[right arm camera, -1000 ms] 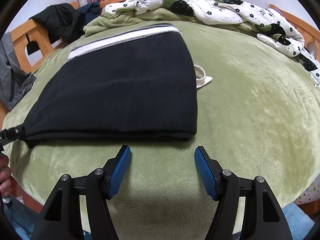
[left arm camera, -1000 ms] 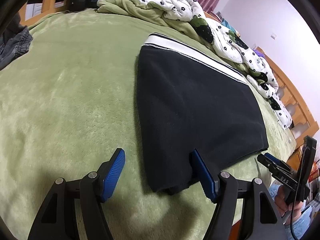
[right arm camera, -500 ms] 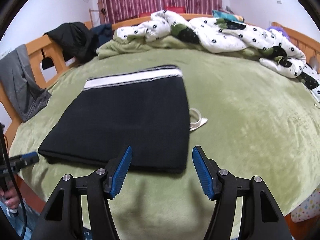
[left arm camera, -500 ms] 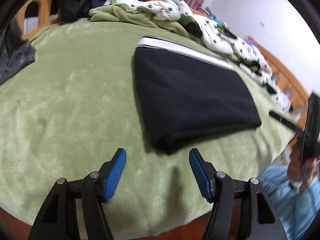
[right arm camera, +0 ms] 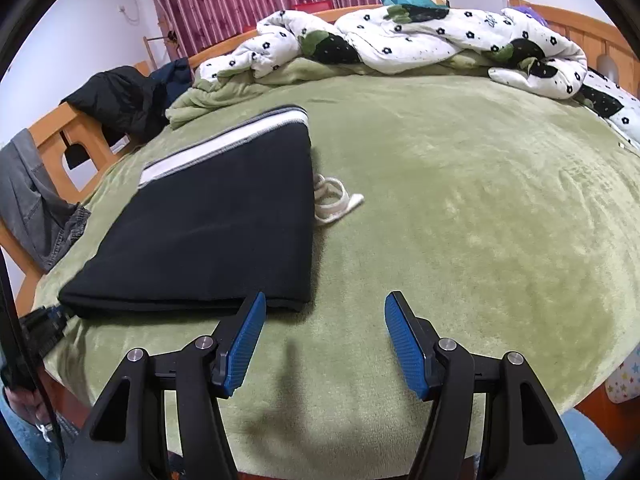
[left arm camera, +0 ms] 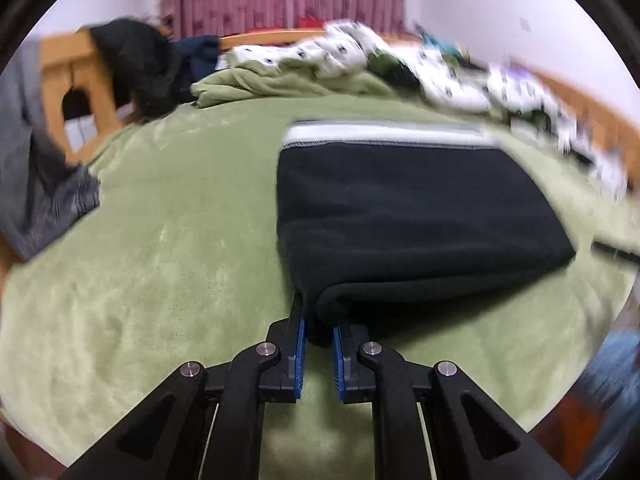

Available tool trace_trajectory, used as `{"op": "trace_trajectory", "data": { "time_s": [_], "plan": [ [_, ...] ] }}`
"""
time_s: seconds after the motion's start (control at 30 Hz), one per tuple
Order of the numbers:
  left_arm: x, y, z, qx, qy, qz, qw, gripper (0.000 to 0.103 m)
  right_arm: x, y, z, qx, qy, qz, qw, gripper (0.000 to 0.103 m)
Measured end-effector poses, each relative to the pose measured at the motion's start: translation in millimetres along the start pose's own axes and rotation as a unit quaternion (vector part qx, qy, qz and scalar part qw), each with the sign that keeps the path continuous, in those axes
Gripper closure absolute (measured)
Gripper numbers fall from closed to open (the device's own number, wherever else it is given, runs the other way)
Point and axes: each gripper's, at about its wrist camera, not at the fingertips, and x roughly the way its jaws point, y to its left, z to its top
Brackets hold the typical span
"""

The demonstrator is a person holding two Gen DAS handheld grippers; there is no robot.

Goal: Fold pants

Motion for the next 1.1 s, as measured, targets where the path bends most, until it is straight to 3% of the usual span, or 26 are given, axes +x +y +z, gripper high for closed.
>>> {"op": "trace_trajectory", "data": {
  "time_s": [0.07, 0.13, 0.2, 0.3, 0.4, 0.47, 0.5, 0.6, 0.73, 0.8, 0.87, 0.97, 1.1],
  "plan": [
    [23.3, -11.2, -11.2, 0.039, 0.051, 0.038, 0.9972, 0.091, 2.1, 2.0, -2.4, -0.001, 0.0, 0.005, 1.0, 0.041],
    [21.4, -19.5, -23.0, 0.061, 0.036, 0.056, 0.9959, 0.091, 11.9, 6.9, -6.2, -0.016, 0.015, 0.005, 1.0, 0.041],
    [11.7, -19.4, -20.9, 0.057, 0.037, 0.033, 0.9971, 0.088, 17.3, 10.1, -9.8, -0.033, 0.019, -0.008, 0.999, 0.041],
    [-6.1, -3.6, -21.4, 0.011, 0.045, -0.01, 0.9989, 0.083, 16.5, 13.8, -12.6, -0.044, 0.011, -0.003, 0.999, 0.041],
    [-29.1, 8.0, -16.9, -0.031, 0.023, -0.031, 0.9988, 0.082, 12.8, 21.6, -4.9, -0.063, -0.004, 0.01, 0.998, 0.041],
    [-33.2, 6.6, -4.7, -0.041, 0.002, -0.039, 0.9984, 0.061, 14.5, 31.9, 7.8, -0.085, -0.015, 0.009, 0.996, 0.041],
    [-32.6, 4.4, 5.4, -0.042, -0.007, -0.045, 0.9981, 0.059, 17.0, 37.5, 16.8, -0.091, -0.02, 0.007, 0.996, 0.041],
    [-14.4, -4.9, 37.9, -0.037, -0.008, -0.054, 0.9979, 0.059, 25.4, 49.8, 37.5, -0.089, -0.031, 0.025, 0.995, 0.041],
    [35.5, -18.4, 36.5, -0.021, 0.061, -0.013, 0.9978, 0.058, 60.1, 50.8, 38.1, -0.103, 0.022, 0.039, 0.994, 0.041],
    [40.2, -27.0, 19.0, 0.009, 0.042, 0.005, 0.9991, 0.056, 73.3, 47.6, 23.7, -0.117, 0.035, 0.016, 0.992, 0.037],
    [33.4, -44.1, 8.8, 0.065, 0.018, 0.036, 0.9971, 0.055, 78.0, 43.0, 16.5, -0.116, 0.053, 0.024, 0.992, 0.037],
    [27.3, -40.9, 22.2, 0.034, 0.025, 0.007, 0.9991, 0.055, 72.8, 34.3, 32.1, -0.083, 0.072, 0.05, 0.993, 0.042],
    [33.0, -25.0, 60.3, -0.01, 0.02, -0.018, 0.9996, 0.055, 56.4, 40.8, 64.7, -0.095, 0.011, 0.035, 0.995, 0.044]
  ]
}}
